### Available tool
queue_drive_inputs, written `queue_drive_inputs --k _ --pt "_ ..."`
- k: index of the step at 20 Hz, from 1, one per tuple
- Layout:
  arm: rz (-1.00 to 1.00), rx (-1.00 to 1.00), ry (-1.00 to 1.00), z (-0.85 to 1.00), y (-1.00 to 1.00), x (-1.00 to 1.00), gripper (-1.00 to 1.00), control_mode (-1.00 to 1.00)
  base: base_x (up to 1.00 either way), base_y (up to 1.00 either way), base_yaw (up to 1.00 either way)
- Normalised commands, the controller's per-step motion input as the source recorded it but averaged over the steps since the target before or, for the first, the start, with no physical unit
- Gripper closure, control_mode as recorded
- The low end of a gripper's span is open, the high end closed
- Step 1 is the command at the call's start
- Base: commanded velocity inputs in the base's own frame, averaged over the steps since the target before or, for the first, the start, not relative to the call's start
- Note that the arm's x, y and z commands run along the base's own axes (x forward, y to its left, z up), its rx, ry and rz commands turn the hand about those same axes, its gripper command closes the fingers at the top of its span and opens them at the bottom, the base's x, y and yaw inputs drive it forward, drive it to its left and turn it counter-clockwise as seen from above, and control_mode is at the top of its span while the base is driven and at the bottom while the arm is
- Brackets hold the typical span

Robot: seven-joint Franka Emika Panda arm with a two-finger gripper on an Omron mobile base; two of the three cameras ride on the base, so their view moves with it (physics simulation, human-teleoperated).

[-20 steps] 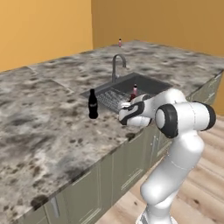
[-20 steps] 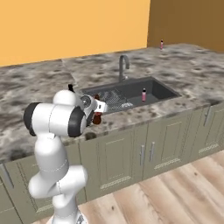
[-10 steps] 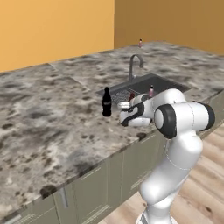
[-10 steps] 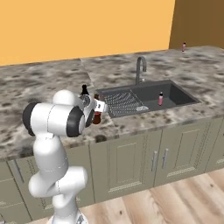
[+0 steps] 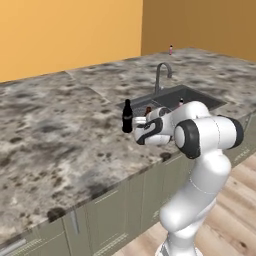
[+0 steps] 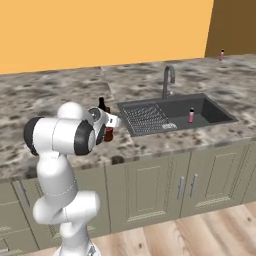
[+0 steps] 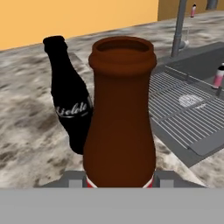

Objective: Place the large bottle from the dining counter next to the other large bottle outside the sink, and place the small bottle from the dining counter next to the other small bottle inside the sink.

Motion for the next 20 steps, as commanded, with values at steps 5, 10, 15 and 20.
queue_drive_inputs --k 5,10,15,20 --pt "0.00 0.00 0.00 0.00 0.00 0.00 1.00 1.00 0.00 -0.20 -0.12" --pt "0.00 0.00 0.00 0.00 0.00 0.00 1.00 1.00 0.03 -0.09 -0.22" --pt "0.00 0.00 0.00 0.00 0.00 0.00 1.00 1.00 0.11 -0.04 -0.18" --pt "0.00 0.00 0.00 0.00 0.00 0.00 1.00 1.00 0.20 0.00 -0.03"
